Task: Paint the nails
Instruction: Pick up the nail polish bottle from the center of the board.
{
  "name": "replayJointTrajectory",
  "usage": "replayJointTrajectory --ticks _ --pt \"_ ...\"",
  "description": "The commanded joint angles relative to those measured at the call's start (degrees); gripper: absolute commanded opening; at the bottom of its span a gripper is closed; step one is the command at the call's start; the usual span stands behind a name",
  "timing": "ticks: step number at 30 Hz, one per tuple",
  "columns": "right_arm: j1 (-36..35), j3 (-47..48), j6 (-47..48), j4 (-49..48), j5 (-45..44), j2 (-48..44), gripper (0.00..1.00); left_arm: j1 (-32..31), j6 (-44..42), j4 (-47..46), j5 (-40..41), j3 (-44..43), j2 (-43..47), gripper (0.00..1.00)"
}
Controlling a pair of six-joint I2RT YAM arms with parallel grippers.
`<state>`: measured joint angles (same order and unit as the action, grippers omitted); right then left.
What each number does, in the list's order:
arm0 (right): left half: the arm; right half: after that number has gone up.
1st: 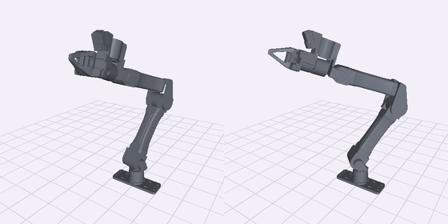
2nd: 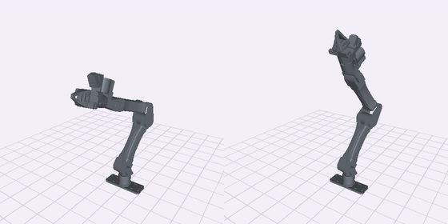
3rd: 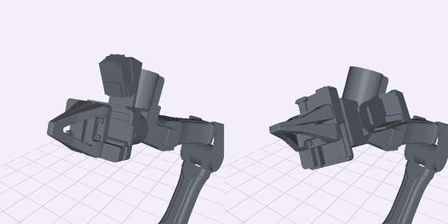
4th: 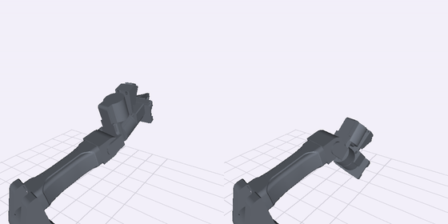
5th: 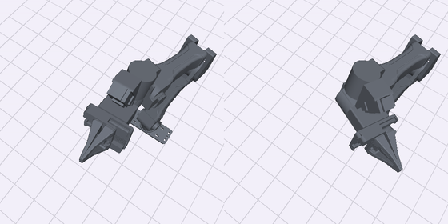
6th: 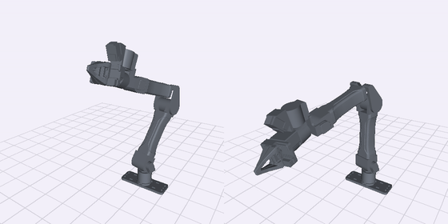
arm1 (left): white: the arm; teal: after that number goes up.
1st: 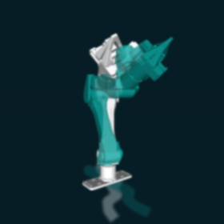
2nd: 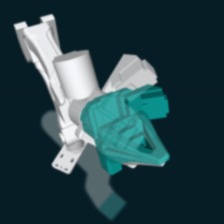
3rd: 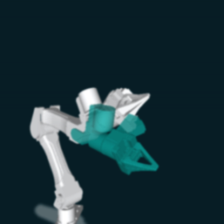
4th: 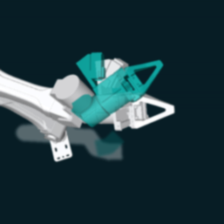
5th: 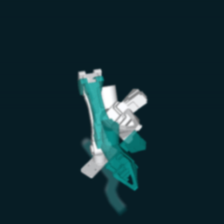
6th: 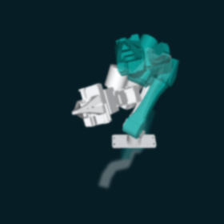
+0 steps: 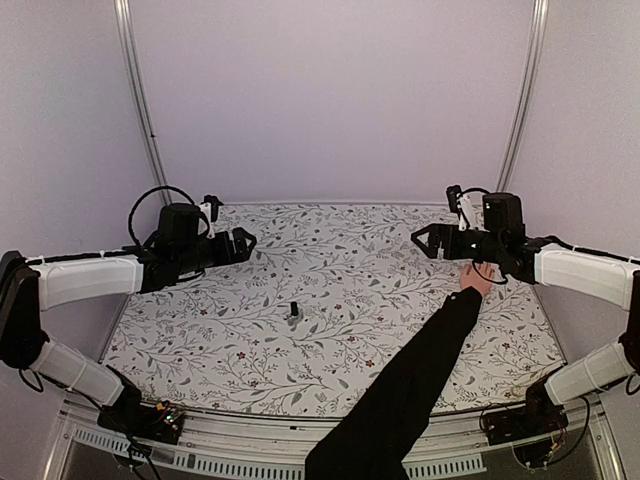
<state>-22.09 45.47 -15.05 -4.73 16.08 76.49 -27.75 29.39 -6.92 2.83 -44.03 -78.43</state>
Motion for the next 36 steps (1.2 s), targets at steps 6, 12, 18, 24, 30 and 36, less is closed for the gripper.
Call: replayJointTrajectory --ticks 6,12,18,24,30,36 --pt "-0.2 8.1 4.3 3.5 4.4 1.3 0.99 -0.8 -2.3 -2.8 -3.5 3.0 5.8 1.00" --pt "-2.6 18.2 8.3 10.5 10.1 6.3 0.99 -0.8 -3.5 -3.0 -6.2 5.2 8.9 1.00" --pt "-10.8 30.6 12.6 19.4 11.0 14.3 0.99 -0.7 -3.2 -2.3 -7.4 6.3 9.2 1.00" --pt "-18.2 37.4 14.3 24.4 9.9 22.0 0.99 -0.7 -2.6 -3.3 -7.6 7.3 9.4 1.00" --pt "-24.4 42.1 16.3 26.5 8.2 28.3 0.99 -0.6 -1.6 -4.8 -7.7 8.8 9.2 1.00" --pt "-28.1 46.6 16.5 27.1 6.7 35.2 0.99 0.0 -1.2 -4.5 -7.2 8.9 9.3 1.00"
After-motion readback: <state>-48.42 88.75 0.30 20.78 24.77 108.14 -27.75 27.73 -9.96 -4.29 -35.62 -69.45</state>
